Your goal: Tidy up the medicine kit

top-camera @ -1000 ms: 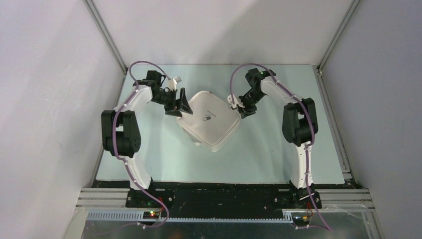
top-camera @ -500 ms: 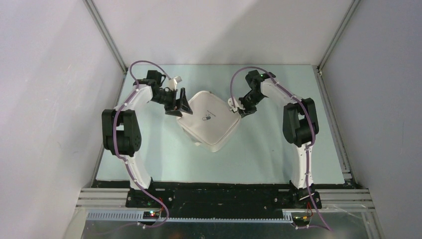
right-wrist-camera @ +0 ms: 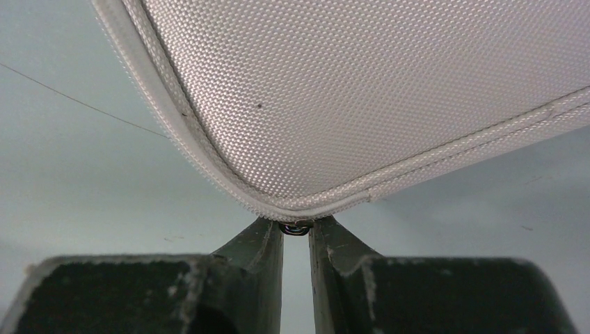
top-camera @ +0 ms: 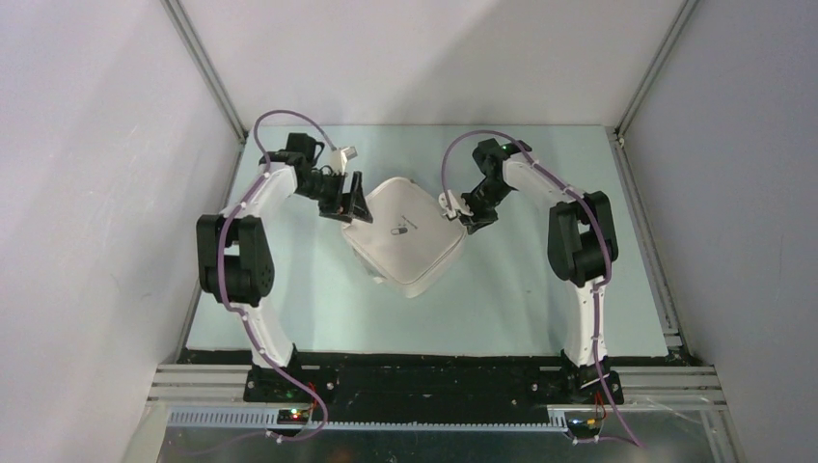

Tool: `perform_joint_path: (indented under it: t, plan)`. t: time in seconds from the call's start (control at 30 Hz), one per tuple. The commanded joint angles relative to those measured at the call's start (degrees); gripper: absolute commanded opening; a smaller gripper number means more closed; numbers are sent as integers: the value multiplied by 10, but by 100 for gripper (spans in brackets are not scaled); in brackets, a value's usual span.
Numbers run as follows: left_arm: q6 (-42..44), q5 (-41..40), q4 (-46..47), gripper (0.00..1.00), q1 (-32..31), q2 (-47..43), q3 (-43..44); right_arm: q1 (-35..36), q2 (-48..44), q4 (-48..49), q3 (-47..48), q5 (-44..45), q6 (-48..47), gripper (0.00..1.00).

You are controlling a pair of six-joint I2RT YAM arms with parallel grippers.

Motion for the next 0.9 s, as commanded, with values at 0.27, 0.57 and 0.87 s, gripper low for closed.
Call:
perform_joint_path:
  t: [0.27, 0.57, 0.87]
  plan:
    - [608, -90, 54, 97, -89, -275, -142, -14, -30, -54, 1, 8, 257, 0]
    - [836, -84, 203, 97, -182, -320, -332, -18, 13, -59, 58, 51, 324, 0]
    - [857, -72, 311, 94, -244, -266, -357, -17, 11, -63, 60, 62, 321, 0]
